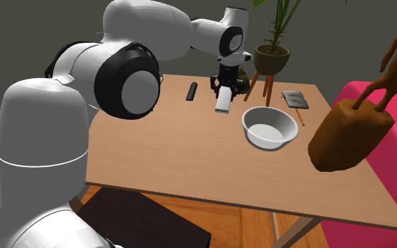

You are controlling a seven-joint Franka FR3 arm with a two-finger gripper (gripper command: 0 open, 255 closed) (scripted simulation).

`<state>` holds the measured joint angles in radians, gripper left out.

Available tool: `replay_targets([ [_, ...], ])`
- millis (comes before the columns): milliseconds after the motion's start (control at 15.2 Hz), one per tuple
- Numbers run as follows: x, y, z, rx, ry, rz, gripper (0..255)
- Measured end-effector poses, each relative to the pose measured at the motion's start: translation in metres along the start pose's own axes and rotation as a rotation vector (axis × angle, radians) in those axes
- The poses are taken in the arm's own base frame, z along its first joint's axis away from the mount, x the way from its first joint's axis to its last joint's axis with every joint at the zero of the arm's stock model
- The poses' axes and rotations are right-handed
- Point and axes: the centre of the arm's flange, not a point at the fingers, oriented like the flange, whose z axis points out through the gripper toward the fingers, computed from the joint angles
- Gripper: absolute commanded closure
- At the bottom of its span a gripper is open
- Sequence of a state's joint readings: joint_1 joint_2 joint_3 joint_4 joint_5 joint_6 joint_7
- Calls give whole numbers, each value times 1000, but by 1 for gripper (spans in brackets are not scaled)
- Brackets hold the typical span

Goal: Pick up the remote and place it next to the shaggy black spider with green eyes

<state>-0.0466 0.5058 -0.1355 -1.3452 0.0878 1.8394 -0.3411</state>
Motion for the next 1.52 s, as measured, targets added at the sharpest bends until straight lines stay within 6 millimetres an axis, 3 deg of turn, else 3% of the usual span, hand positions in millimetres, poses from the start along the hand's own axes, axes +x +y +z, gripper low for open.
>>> replay_targets([
  [1518, 0, -2, -121, 0, 0, 0, 255],
])
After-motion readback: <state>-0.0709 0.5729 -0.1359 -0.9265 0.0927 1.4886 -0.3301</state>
